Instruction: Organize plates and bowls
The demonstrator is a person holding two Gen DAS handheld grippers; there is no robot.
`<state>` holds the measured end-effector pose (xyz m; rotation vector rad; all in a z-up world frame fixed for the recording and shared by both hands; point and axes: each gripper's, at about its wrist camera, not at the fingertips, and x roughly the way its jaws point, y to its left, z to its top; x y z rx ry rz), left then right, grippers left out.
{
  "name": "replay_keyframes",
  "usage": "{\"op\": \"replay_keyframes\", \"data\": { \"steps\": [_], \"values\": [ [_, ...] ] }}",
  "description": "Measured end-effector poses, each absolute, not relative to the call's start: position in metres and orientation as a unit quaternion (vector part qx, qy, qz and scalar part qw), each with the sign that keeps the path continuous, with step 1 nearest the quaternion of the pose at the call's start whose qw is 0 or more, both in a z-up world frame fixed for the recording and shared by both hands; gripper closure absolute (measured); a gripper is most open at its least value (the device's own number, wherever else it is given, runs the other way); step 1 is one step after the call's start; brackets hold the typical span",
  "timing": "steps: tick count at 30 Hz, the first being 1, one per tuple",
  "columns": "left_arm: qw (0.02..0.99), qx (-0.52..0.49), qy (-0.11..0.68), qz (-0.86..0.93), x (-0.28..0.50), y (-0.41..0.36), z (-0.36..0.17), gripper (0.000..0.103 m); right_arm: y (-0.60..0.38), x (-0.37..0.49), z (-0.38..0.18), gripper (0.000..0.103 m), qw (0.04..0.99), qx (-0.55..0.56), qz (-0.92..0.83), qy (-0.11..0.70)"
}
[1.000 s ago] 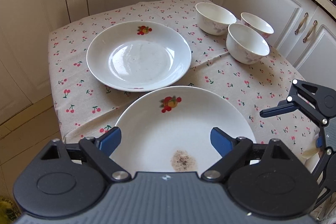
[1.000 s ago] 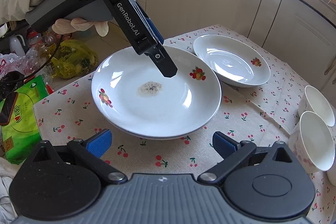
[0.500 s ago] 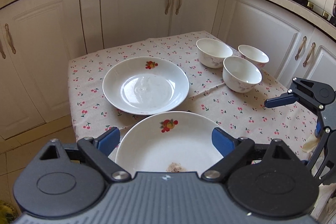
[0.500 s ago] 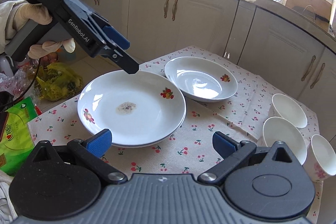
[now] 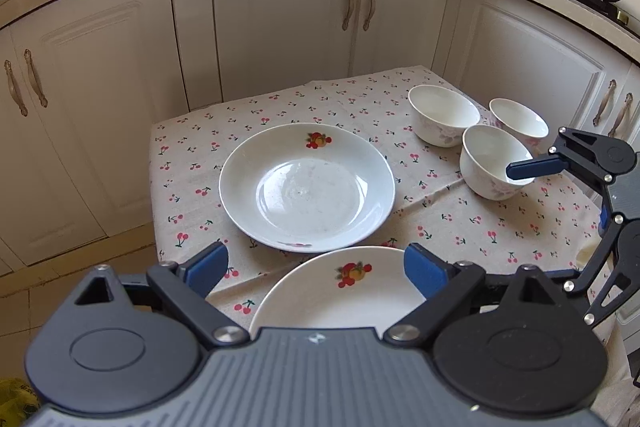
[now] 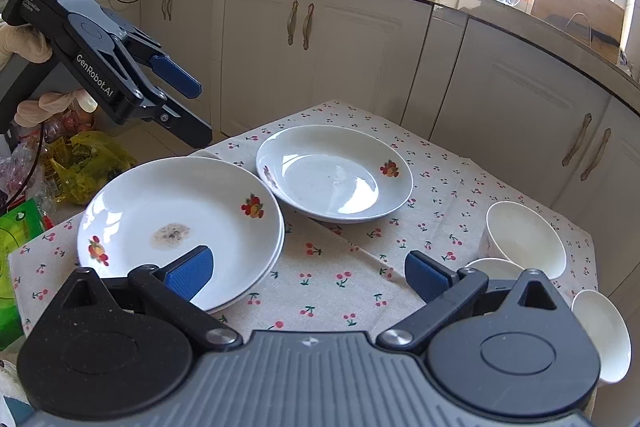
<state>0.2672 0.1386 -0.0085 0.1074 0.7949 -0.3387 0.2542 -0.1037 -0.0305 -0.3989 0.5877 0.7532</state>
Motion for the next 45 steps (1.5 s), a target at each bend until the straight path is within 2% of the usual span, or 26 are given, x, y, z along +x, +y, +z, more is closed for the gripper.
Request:
{"op": "replay_keyframes", "data": {
  "steps": [15,24,37,45],
  "values": [
    [0.897,0.043,0.408,-0.165,0.351,0.144,-0.033,0.009,-0.077,0.341,-0.055,0.000,0.862,-0.198,0.317,0.342],
    [0.887,0.026,0.430,-0.165,0.391,0.153,-0.058,0.009,-0.054,0.365,-0.073,0.000,0.837,-0.242,0.311,0.379],
    [0.875,0.015,0.451,-0.178,0.421,0.159,-0.078,0.009,-0.032,0.407,-0.082,0.000,0.761,-0.266,0.366,0.465],
    [0.863,0.004,0.469,-0.188,0.433,0.160,-0.088,0.009,-0.028,0.429,-0.085,0.000,0.747,-0.257,0.384,0.479]
  ]
}}
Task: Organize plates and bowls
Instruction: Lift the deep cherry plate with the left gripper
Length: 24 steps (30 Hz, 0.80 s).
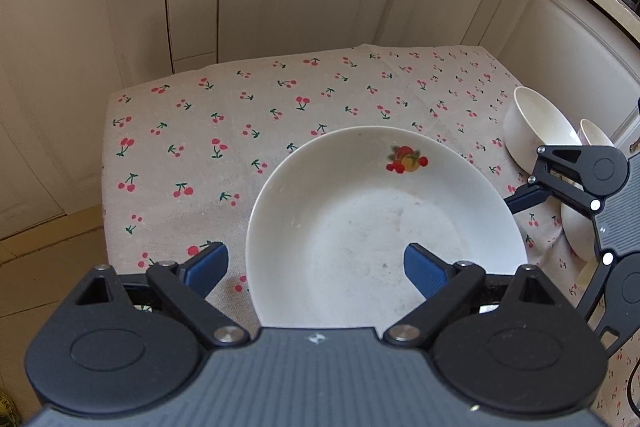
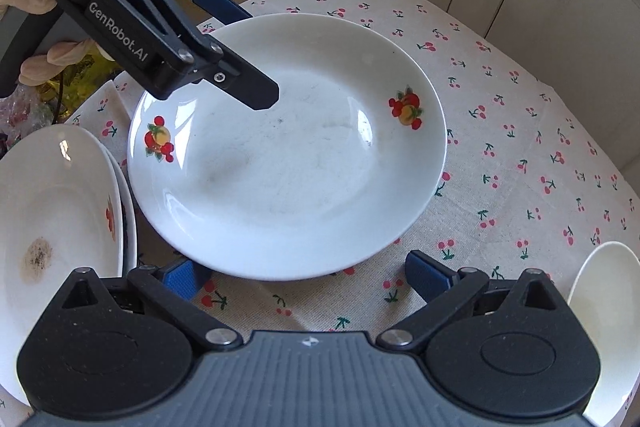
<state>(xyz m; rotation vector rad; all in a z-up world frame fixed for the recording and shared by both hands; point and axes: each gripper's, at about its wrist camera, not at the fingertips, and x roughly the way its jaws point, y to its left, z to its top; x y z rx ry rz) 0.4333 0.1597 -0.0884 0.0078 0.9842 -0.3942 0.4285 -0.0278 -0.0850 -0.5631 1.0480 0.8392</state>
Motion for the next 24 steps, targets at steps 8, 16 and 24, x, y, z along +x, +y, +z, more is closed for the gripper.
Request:
{"op": "replay_keyframes", "data": {
  "steps": [8,16,24],
  "values": [
    [0.845,-0.010,0.490,-0.215,0.447,0.157,-0.093,0.011,-0.030,0.427,-0.087,0.000,0.750,-0.257,0.409,0.451],
    [0.833,-0.011,0.498,-0.241,0.458,0.154,-0.091,0.014,-0.031,0.419,-0.085,0.000,0.756,-0.263,0.418,0.429],
    [0.822,0.012,0.511,-0.253,0.462,0.152,-0.091,0.014,-0.029,0.420,-0.087,0.000,0.756,-0.259,0.424,0.426]
  ]
}}
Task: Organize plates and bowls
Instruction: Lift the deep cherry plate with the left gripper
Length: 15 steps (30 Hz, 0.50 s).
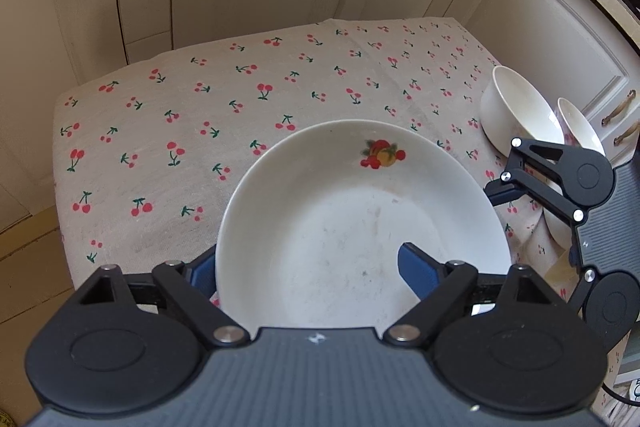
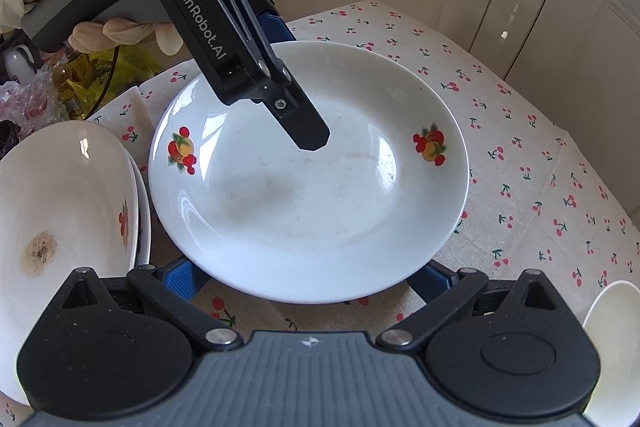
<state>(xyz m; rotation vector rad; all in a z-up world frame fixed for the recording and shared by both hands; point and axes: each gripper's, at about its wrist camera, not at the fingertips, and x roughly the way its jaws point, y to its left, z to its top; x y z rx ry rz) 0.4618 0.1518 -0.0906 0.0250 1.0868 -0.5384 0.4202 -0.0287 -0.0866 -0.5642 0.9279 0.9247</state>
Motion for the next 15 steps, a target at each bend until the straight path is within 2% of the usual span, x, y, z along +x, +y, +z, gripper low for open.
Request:
{"op": "replay_keyframes", "data": {
  "steps": [15],
  "values": [
    [0.823,0.024,0.506,-0.257,0.4650,0.1510,-0.0922,0.013,-0.0358,0.4130,-0.0791,0.000,0.784,-0.251,0.415,0.386]
  ]
}}
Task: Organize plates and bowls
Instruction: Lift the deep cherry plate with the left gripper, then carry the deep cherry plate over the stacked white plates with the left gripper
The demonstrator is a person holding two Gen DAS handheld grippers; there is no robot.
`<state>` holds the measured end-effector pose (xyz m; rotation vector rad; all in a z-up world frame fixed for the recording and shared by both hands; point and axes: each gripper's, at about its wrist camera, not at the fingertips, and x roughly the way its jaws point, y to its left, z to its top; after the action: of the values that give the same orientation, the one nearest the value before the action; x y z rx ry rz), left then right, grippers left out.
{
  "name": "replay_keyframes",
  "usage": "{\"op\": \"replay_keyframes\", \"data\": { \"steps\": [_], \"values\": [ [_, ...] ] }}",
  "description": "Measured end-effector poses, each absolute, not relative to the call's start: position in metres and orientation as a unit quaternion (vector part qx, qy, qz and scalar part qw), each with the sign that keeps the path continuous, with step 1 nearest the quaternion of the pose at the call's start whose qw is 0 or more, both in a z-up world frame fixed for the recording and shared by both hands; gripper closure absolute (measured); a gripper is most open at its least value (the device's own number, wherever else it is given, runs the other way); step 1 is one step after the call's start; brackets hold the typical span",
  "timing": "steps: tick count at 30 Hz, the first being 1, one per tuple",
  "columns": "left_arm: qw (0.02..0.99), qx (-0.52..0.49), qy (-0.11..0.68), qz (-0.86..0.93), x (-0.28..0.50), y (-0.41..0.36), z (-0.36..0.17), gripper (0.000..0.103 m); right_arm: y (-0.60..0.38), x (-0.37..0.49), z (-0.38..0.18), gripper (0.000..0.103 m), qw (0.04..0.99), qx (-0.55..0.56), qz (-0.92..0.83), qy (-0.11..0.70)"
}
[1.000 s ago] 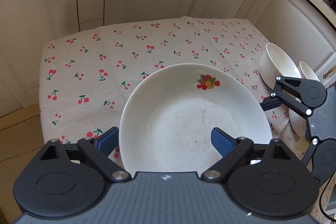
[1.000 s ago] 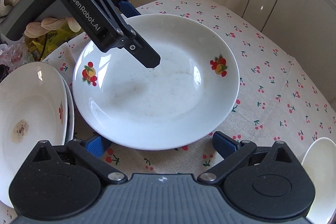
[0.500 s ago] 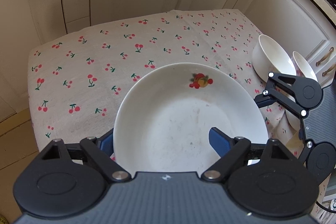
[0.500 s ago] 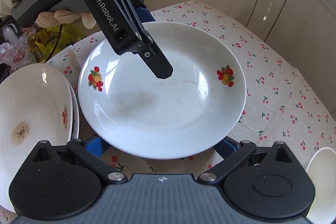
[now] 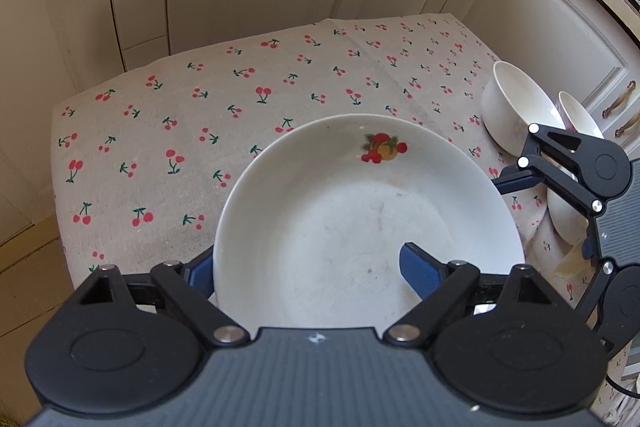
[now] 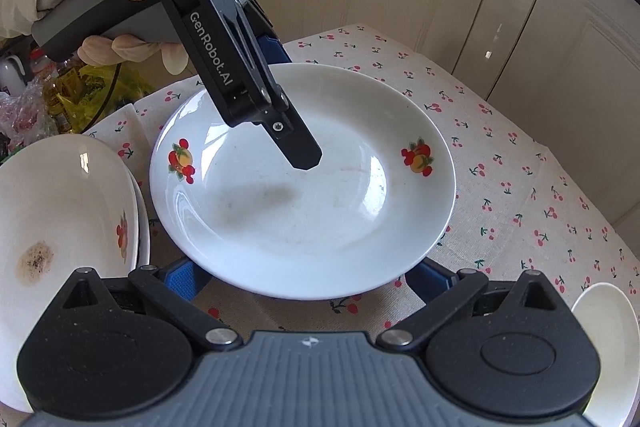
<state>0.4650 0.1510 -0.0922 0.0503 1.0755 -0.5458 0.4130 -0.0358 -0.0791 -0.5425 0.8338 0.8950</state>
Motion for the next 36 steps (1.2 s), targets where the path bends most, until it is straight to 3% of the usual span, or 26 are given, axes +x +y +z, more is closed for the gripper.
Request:
{"op": "replay_keyframes", "data": {
  "steps": [18,36],
  "values": [
    [0.827,0.017,0.499,-0.258,0.464,0.153,-0.089,0.013,-0.039,0.409,-0.069,0.000,0.787,-0.243,0.427,0.373],
    [0.843,0.036,0.474,-0.252,0.421,0.143,-0.039,0.013,-0.052,0.379,-0.030,0.000,0.800,-0.233,0.426,0.351]
  ]
}}
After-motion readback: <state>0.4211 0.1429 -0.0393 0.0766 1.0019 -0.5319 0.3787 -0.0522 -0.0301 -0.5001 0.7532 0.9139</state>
